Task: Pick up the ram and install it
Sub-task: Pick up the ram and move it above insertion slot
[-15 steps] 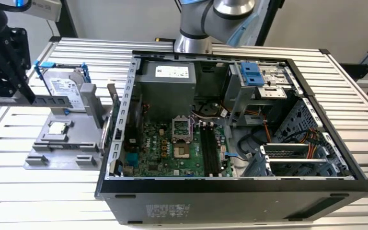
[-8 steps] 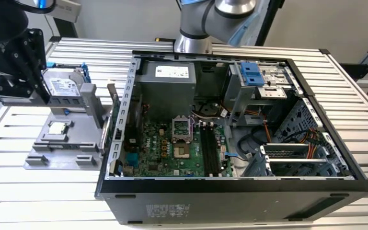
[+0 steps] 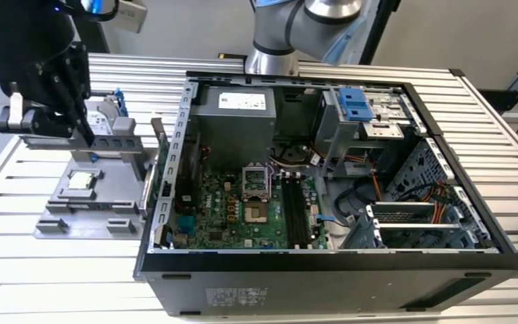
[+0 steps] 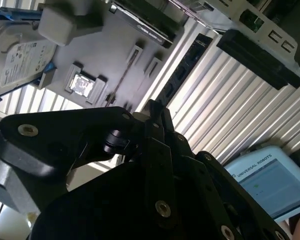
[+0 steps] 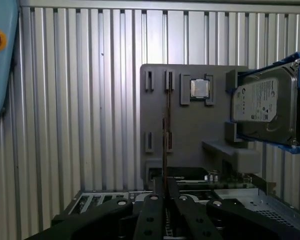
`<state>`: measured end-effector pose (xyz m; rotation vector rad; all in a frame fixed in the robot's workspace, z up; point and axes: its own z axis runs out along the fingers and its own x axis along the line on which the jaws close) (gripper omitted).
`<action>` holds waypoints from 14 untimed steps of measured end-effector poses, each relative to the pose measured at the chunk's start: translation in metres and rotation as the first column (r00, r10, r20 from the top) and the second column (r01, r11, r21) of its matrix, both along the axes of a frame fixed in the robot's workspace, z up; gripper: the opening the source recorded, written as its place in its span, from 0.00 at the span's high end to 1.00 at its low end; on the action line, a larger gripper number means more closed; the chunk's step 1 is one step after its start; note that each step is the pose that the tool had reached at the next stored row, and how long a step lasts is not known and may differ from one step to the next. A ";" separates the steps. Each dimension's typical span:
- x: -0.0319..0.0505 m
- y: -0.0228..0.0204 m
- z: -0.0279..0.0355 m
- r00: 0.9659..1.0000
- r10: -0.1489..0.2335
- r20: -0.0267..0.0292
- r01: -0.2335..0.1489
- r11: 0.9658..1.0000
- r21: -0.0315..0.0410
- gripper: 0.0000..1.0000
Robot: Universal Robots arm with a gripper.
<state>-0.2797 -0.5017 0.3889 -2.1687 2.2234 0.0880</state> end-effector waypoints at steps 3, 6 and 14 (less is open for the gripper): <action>0.0103 0.0000 -0.0001 1.000 0.000 -0.001 0.000 1.000 0.000 1.00; 0.0204 0.0000 -0.0001 1.000 0.000 -0.003 0.000 1.000 0.000 1.00; 0.0480 0.0000 -0.0001 1.000 0.000 -0.008 0.000 1.000 0.000 1.00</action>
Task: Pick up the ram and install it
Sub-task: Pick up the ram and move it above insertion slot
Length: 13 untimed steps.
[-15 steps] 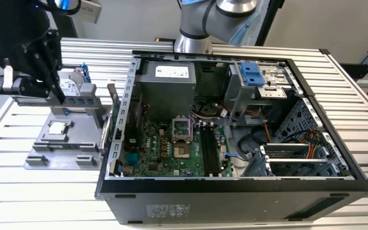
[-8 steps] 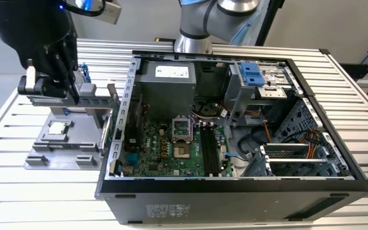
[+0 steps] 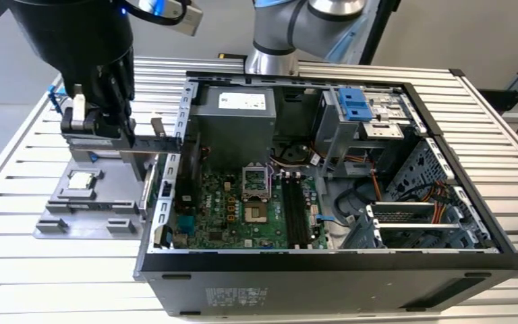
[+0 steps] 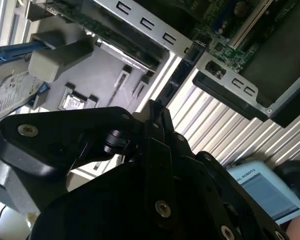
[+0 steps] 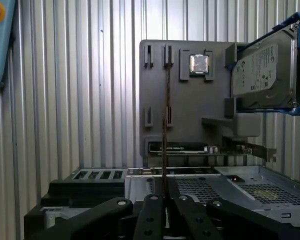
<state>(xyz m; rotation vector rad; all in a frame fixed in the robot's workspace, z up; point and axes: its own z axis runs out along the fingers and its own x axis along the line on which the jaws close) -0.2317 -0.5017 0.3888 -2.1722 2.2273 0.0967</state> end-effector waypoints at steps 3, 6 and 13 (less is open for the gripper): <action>0.0103 0.0000 0.0000 1.000 0.000 -0.002 0.000 1.000 0.000 1.00; 0.0202 0.0000 0.0000 1.000 0.001 -0.003 -0.001 1.000 0.000 1.00; 0.0449 0.0000 0.0000 1.000 0.003 -0.005 -0.003 1.000 0.000 1.00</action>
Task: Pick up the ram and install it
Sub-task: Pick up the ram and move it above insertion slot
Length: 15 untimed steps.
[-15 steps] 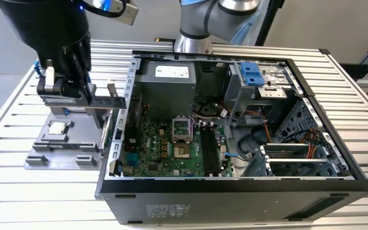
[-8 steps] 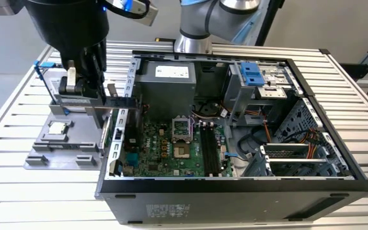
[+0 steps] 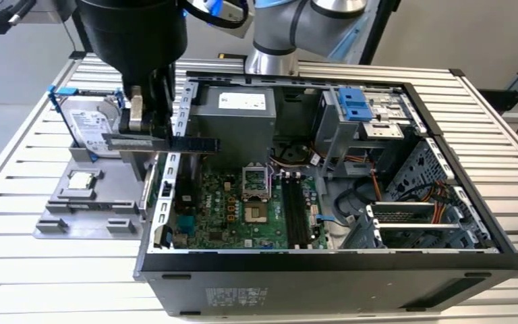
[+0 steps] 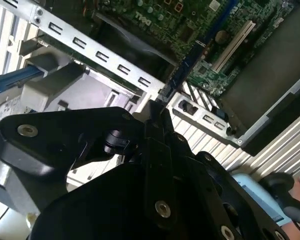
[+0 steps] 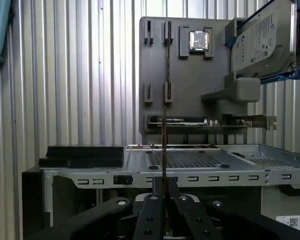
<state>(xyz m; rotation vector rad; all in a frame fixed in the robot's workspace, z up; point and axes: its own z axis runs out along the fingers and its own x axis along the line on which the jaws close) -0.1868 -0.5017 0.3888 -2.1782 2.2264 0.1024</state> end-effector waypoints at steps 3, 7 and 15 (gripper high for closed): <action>0.0108 0.0000 0.0000 1.000 0.001 -0.001 -0.001 1.000 0.000 1.00; 0.0249 0.0000 0.0000 1.000 0.003 -0.002 -0.003 1.000 0.000 1.00; 0.0531 0.0000 0.0000 1.000 0.007 -0.004 -0.007 1.000 0.000 1.00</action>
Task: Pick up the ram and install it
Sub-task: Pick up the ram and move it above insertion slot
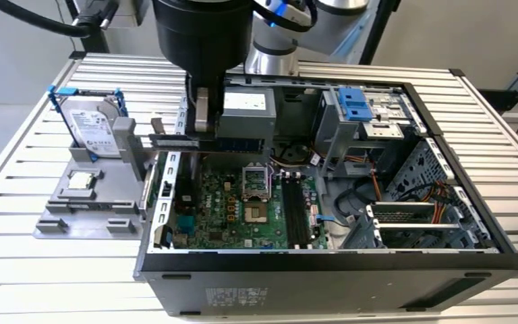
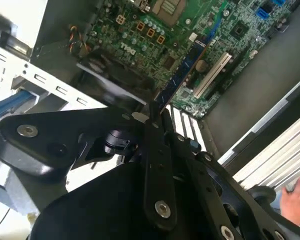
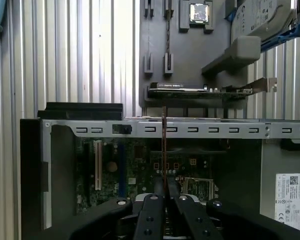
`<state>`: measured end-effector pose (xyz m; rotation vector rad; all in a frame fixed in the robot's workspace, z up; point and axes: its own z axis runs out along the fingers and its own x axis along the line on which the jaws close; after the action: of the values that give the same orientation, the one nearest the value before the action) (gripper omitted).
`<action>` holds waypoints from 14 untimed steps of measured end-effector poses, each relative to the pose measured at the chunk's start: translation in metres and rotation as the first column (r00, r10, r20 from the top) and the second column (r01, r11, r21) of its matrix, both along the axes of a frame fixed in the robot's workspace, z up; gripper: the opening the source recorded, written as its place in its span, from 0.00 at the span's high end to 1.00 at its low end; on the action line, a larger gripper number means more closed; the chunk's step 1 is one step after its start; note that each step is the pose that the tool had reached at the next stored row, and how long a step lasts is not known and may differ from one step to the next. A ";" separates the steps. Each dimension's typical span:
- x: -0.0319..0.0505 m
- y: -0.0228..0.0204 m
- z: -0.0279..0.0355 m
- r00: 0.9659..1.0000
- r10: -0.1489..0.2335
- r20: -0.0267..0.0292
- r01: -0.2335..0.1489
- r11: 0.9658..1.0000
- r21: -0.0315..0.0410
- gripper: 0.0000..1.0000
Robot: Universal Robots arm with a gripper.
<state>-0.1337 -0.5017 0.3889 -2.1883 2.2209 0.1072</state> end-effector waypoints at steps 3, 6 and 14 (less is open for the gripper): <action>0.0106 0.0000 0.0000 1.000 0.002 -0.001 -0.002 1.000 0.000 1.00; 0.0210 0.0000 0.0000 1.000 0.003 -0.002 -0.003 1.000 0.000 1.00; 0.0493 0.0000 -0.0001 1.000 0.006 -0.004 -0.006 1.000 0.000 1.00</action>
<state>-0.0844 -0.5017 0.3888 -2.1970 2.2160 0.1116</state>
